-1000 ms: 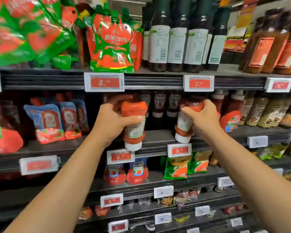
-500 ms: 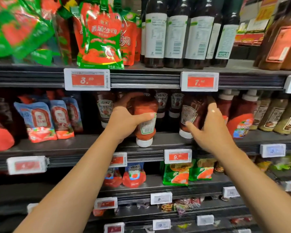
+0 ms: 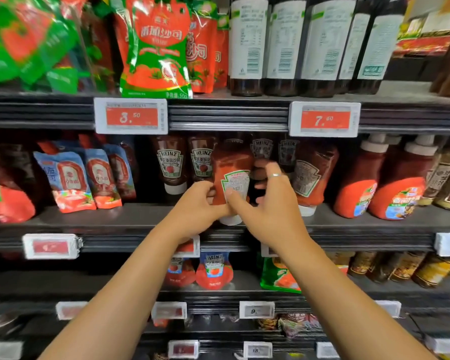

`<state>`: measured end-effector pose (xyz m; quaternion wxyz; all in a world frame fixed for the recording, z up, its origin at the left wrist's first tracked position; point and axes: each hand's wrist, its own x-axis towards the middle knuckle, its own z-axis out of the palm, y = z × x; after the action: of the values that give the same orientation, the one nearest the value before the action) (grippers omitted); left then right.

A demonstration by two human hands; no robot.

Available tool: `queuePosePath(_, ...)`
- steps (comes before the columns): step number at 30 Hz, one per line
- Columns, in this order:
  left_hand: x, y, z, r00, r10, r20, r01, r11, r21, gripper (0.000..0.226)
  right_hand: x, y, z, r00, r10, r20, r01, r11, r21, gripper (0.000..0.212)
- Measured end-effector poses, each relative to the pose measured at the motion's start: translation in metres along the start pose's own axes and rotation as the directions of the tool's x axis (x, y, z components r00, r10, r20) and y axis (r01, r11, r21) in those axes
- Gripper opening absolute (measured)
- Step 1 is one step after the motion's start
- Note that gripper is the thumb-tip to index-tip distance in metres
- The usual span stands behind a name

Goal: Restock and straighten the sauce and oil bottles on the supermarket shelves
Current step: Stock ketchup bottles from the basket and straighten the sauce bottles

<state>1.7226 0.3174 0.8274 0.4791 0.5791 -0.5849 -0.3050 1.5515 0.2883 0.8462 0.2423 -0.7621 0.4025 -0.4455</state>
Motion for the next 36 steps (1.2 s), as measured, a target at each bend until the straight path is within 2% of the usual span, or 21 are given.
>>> queuePosePath(2,0.001,0.001,0.002,0.999,0.013,-0.048,-0.01,0.998,0.066,0.021,0.008,-0.003,0.011,0.999,0.033,-0.043,-0.035,0.999,-0.039,0.068)
queuePosePath(5,0.002,0.004,0.013,0.982,0.101,-0.162,-0.057,0.964,0.261,0.023,0.015,-0.003,0.025,0.993,0.091,-0.077,-0.1,0.987,-0.122,0.082)
queuePosePath(8,0.001,0.002,0.023,0.948,0.185,-0.258,-0.086,0.932,0.352,0.03,0.022,0.001,0.027,0.989,0.119,-0.085,-0.132,0.978,-0.161,0.079)
queuePosePath(10,0.002,0.0,0.024,0.958,0.152,-0.245,-0.057,0.933,0.356,0.033,0.026,0.006,0.024,0.995,0.087,-0.057,-0.095,0.98,-0.172,0.072)
queuePosePath(13,0.007,-0.003,0.014,0.984,0.031,-0.174,0.003,0.982,0.191,0.046,0.032,0.019,0.008,0.995,0.079,0.056,-0.067,0.978,-0.196,0.058)
queuePosePath(14,0.008,-0.004,0.012,0.99,0.011,-0.142,0.006,0.992,0.124,0.047,0.035,0.025,0.001,0.991,0.074,0.11,-0.056,0.986,-0.158,0.054)
queuePosePath(16,0.012,-0.004,0.011,0.997,-0.001,-0.072,0.003,1.0,0.028,0.051,0.037,0.034,-0.01,0.972,0.057,0.228,-0.07,0.997,0.046,0.042)
queuePosePath(18,0.014,-0.003,0.014,0.998,0.012,-0.061,-0.01,1.0,0.03,0.053,0.037,0.04,-0.016,0.947,0.053,0.316,-0.141,0.955,0.261,0.04)
queuePosePath(19,0.015,-0.002,0.016,0.996,0.02,-0.085,-0.016,0.999,0.049,0.05,0.037,0.042,-0.017,0.941,0.064,0.332,-0.168,0.941,0.295,0.041)
queuePosePath(21,0.014,0.003,0.02,0.987,0.04,-0.158,-0.023,0.994,0.109,0.044,0.036,0.044,-0.015,0.952,0.081,0.296,-0.159,0.954,0.253,0.048)
queuePosePath(24,0.011,0.012,0.027,0.963,0.066,-0.262,-0.003,0.972,0.235,0.046,0.033,0.042,-0.005,0.982,0.073,0.175,-0.091,0.991,0.098,0.068)
queuePosePath(28,0.01,0.012,0.02,0.95,0.125,-0.285,0.006,0.908,0.418,0.045,0.037,0.046,0.007,0.987,0.126,0.098,-0.131,0.99,0.046,0.067)
queuePosePath(30,0.006,0.009,0.002,0.916,0.148,-0.372,0.036,0.894,0.446,0.041,0.044,0.047,0.009,0.981,0.182,0.064,-0.184,0.983,0.025,0.074)
queuePosePath(32,0.003,0.006,-0.021,0.844,0.161,-0.511,0.102,0.888,0.448,0.038,0.049,0.047,0.012,0.973,0.22,0.062,-0.22,0.975,-0.019,0.079)
queuePosePath(34,0.002,-0.002,-0.04,0.766,0.202,-0.611,0.116,0.89,0.44,0.031,0.055,0.046,0.016,0.97,0.234,0.063,-0.232,0.972,-0.042,0.074)
queuePosePath(36,0.002,-0.01,-0.05,0.71,0.218,-0.67,0.109,0.905,0.411,0.042,0.064,0.043,0.021,0.963,0.262,0.069,-0.256,0.963,-0.086,0.068)
